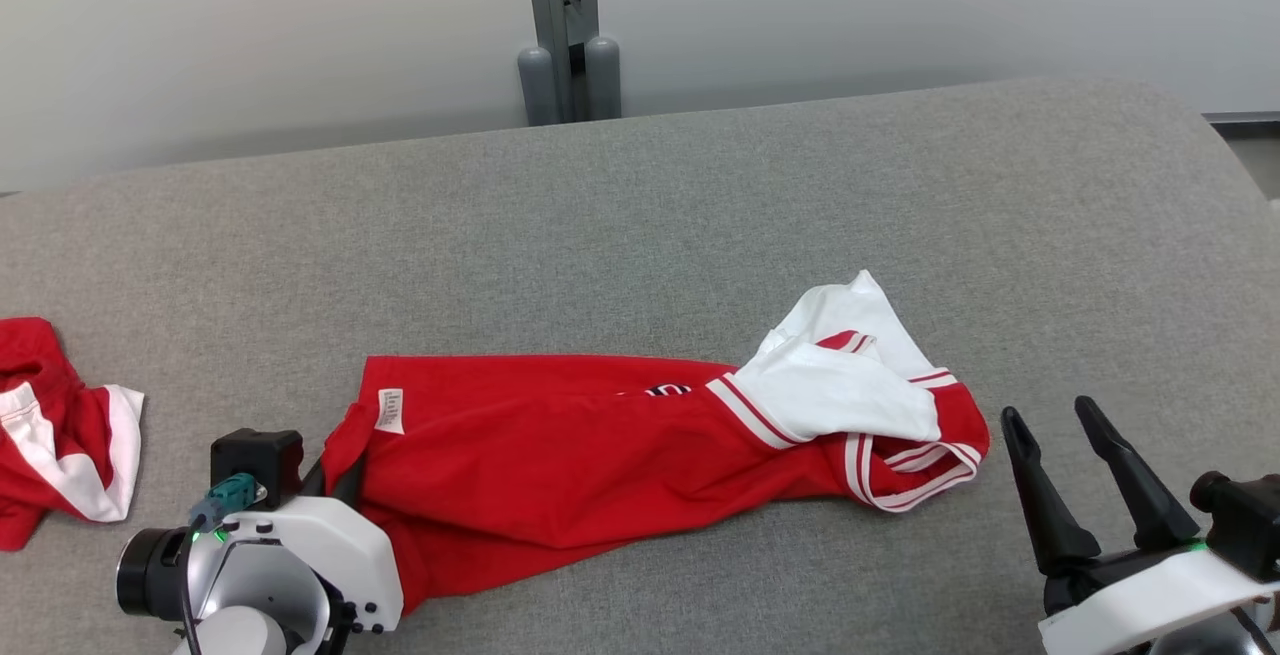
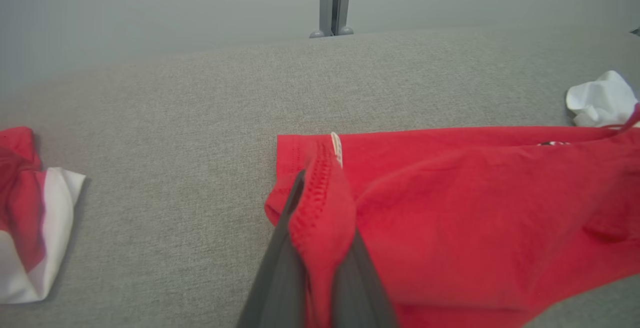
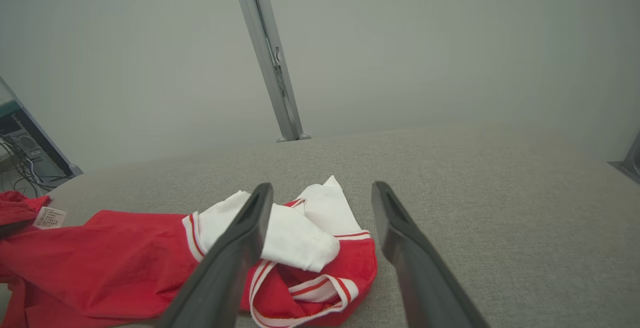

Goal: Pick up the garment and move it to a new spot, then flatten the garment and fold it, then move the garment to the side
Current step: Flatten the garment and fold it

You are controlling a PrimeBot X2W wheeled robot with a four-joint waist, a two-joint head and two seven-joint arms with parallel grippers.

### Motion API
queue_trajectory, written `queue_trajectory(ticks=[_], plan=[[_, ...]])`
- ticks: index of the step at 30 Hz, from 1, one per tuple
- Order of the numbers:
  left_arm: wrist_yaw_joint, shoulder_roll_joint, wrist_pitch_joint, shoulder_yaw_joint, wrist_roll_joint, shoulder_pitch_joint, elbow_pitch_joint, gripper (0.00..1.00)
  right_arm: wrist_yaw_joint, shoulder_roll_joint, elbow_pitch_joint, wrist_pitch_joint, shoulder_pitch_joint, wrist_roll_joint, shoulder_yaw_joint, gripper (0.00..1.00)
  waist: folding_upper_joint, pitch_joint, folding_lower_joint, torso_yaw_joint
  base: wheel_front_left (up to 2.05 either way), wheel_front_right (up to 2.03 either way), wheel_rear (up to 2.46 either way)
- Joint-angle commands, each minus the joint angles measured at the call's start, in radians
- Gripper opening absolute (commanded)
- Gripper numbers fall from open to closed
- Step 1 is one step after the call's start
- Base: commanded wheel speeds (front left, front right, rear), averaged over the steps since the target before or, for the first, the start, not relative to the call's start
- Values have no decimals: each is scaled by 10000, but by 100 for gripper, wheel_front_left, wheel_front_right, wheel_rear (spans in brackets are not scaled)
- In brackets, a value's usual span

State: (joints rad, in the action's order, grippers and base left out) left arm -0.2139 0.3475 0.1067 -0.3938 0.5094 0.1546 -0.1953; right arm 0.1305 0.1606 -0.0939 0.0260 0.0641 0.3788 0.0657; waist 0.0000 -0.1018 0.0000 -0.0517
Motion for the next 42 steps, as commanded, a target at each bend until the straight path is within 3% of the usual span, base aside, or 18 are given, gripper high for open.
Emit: queue_trajectory(ticks=[1, 9, 15, 22, 23, 24, 25, 26, 27, 35, 42], plan=[[-69, 57, 8, 8, 22, 168, 51, 0, 6, 75, 124, -112, -101, 154, 21, 100, 0, -72, 0, 15, 0, 0, 0], [-4, -56, -79, -148, -151, 702, 134, 0, 4, 684, 1412, -810, -899, 898, 517, 100, 0, -992, 0, 288, 0, 0, 0], [72, -217, -176, -293, -258, 1201, 19, 0, 9, 717, 2529, -534, -1622, 1485, 1011, 100, 0, -1727, 0, 564, 0, 0, 0], [149, -283, -261, -404, -279, 1505, -180, 0, 10, 916, 3009, -134, -2171, 2214, 1694, 100, 0, -2027, 0, 700, 0, 0, 0], [152, -283, -270, -415, -278, 1513, -212, 0, 9, 950, 3005, -126, -2213, 2361, 1863, 73, 0, -2048, 0, 705, 0, 0, 0], [155, -288, -273, -423, -272, 1530, -239, 0, 10, 963, 2949, -44, -2249, 2518, 1977, 65, 0, -2063, 0, 704, 0, 0, 0], [156, -283, -288, -421, -270, 1561, -250, 0, 10, 1041, 2920, -11, -2291, 2643, 2100, 42, 0, -2073, 0, 704, 0, 0, 0], [157, -279, -298, -423, -264, 1588, -263, 0, 9, 1129, 2920, 7, -2328, 2756, 2226, 25, 0, -2081, 0, 701, 0, 0, 0], [156, -279, -301, -424, -254, 1613, -275, 0, 9, 1179, 2880, 110, -2388, 2860, 2298, 0, 0, -2089, 0, 692, 0, 0, 0], [120, -298, -463, -413, -214, 1660, -350, 0, 9, 1574, 2615, 963, -2530, 2909, 2559, 0, 0, -2015, 0, 644, 0, 0, 0], [-100, -193, -1181, -42, -251, 1697, 264, 0, 9, 1543, 1735, 2074, -2739, 1489, 1610, 0, 0, -1609, 0, 492, 0, 0, 0]])
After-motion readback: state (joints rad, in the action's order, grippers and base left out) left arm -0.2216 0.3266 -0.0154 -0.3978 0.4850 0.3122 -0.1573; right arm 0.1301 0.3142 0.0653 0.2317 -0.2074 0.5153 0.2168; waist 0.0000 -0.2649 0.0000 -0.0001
